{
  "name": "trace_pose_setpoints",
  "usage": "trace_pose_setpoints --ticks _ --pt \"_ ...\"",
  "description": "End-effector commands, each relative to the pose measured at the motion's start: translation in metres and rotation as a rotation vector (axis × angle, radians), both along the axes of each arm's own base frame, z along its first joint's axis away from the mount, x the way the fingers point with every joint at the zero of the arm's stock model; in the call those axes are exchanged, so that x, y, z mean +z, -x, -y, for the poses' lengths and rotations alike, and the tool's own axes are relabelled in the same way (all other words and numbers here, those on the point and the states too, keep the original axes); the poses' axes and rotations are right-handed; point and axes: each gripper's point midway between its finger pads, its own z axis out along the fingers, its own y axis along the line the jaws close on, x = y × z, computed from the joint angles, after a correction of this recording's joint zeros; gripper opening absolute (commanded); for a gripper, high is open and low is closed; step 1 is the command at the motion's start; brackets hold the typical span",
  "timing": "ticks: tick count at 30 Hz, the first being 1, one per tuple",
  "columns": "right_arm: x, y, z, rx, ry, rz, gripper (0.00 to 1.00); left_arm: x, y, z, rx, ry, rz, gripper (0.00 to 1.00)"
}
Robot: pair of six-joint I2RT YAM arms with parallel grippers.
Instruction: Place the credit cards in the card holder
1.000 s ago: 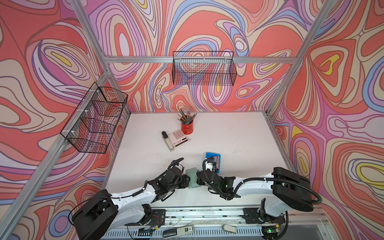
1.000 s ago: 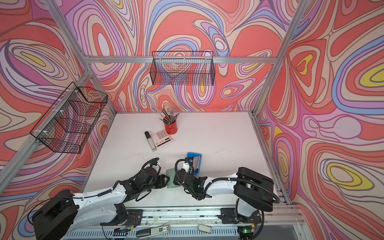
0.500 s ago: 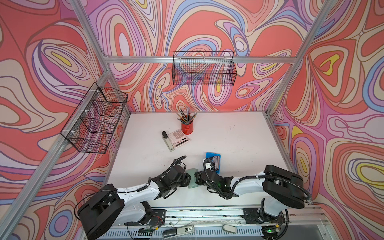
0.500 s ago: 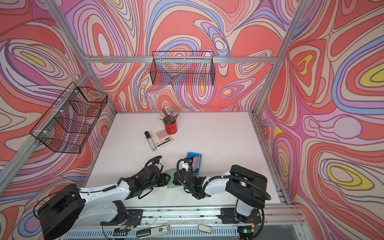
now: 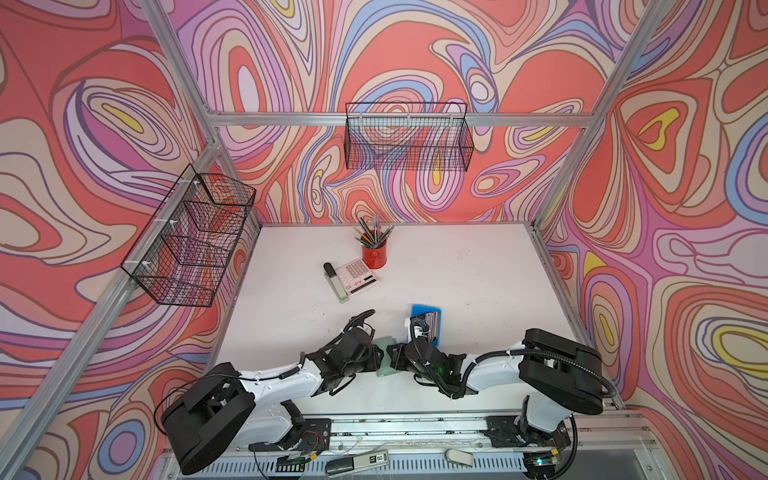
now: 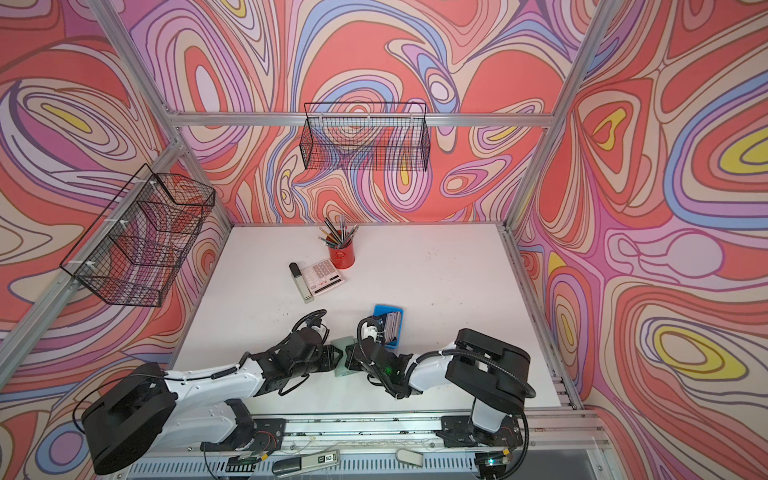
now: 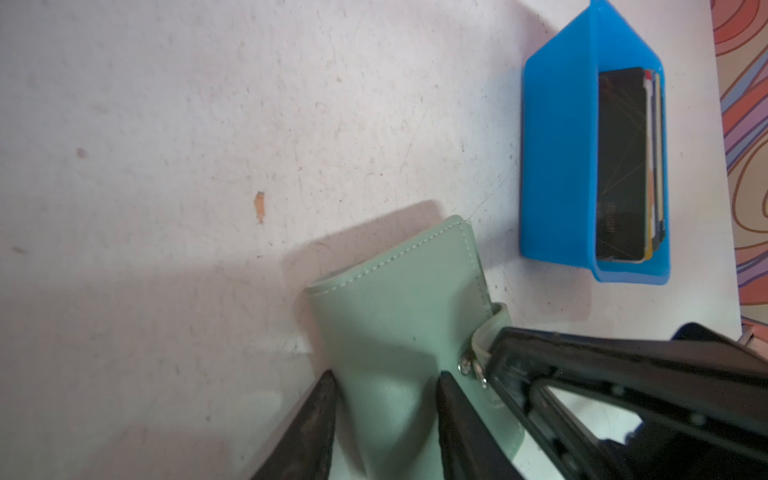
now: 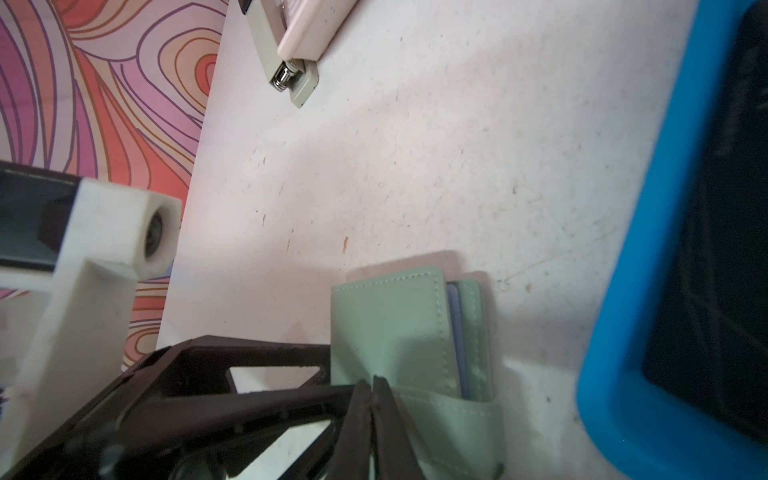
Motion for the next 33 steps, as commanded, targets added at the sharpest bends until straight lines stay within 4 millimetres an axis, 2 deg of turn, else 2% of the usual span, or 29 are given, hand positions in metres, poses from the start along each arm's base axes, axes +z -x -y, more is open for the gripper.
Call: trace_pose_setpoints --ticks 1,16,33 --pt "-0.002 -0.002 0.001 0.000 -0.003 0.010 0.00 -0.028 0.020 -0.019 -0.010 -0.095 -0.106 0.42" --pt "-0.020 0.001 0.006 -0.006 0.032 -0.020 0.00 -0.027 0.019 -0.019 -0.007 -0.099 -0.104 0.40" --pt "-0.030 0.007 0.009 -0.007 -0.001 -0.053 0.00 -0.026 0.020 -0.019 -0.008 -0.093 -0.103 0.39"
